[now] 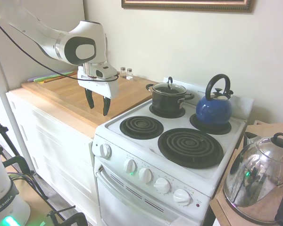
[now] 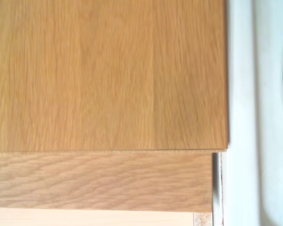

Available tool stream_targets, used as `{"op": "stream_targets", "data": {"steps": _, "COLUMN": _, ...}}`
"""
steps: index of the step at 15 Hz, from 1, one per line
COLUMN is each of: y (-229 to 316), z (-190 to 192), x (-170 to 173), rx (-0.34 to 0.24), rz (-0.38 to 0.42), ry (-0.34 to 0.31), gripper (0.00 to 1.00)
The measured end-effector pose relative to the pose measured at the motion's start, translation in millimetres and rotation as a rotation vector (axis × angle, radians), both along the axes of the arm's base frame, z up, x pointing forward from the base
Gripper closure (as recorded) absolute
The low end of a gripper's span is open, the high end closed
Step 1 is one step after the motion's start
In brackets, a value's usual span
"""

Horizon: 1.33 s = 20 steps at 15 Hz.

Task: Uncover the lid of the pot

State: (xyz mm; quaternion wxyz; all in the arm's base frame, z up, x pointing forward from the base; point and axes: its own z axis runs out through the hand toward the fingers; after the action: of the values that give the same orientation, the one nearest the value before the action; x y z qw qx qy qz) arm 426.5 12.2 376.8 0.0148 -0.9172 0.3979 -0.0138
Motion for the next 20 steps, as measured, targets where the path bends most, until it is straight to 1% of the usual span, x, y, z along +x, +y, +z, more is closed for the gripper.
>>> {"op": "stream_targets", "data": {"steps": 2, "y": 2, "z": 0, "x": 0, "rx": -0.009, "rz": -0.006, "ry": -0.003, "gripper": 0.0}}
{"op": "stream_targets", "data": {"steps": 3, "y": 2, "z": 1, "x": 2, "rx": -0.011, "rz": -0.01, "ry": -0.019, "gripper": 0.0}}
{"op": "stream_targets", "data": {"steps": 5, "y": -4, "z": 11, "x": 11, "rx": -0.008, "rz": -0.028, "ry": -0.067, "gripper": 0.0}}
{"op": "stream_targets", "data": {"steps": 7, "y": -21, "z": 31, "x": 25, "rx": 0.002, "rz": -0.064, "ry": -0.115, "gripper": 0.0}}
{"op": "stream_targets", "data": {"steps": 9, "y": -46, "z": 55, "x": 48, "rx": 0.019, "rz": -0.101, "ry": -0.164, "gripper": 0.0}}
{"op": "stream_targets", "data": {"steps": 12, "y": -83, "z": 88, "x": 92, "rx": 0.072, "rz": -0.133, "ry": -0.214, "gripper": 0.0}}
{"op": "stream_targets", "data": {"steps": 14, "y": -106, "z": 105, "x": 118, "rx": 0.078, "rz": -0.144, "ry": -0.242, "gripper": 0.0}}
{"op": "stream_targets", "data": {"steps": 16, "y": -128, "z": 123, "x": 140, "rx": 0.074, "rz": -0.122, "ry": -0.278, "gripper": 0.0}}
{"op": "stream_targets", "data": {"steps": 18, "y": -144, "z": 140, "x": 158, "rx": 0.072, "rz": -0.071, "ry": -0.322, "gripper": 0.0}}
{"op": "stream_targets", "data": {"steps": 20, "y": -151, "z": 150, "x": 177, "rx": 0.083, "rz": 0.0, "ry": -0.315, "gripper": 0.0}}
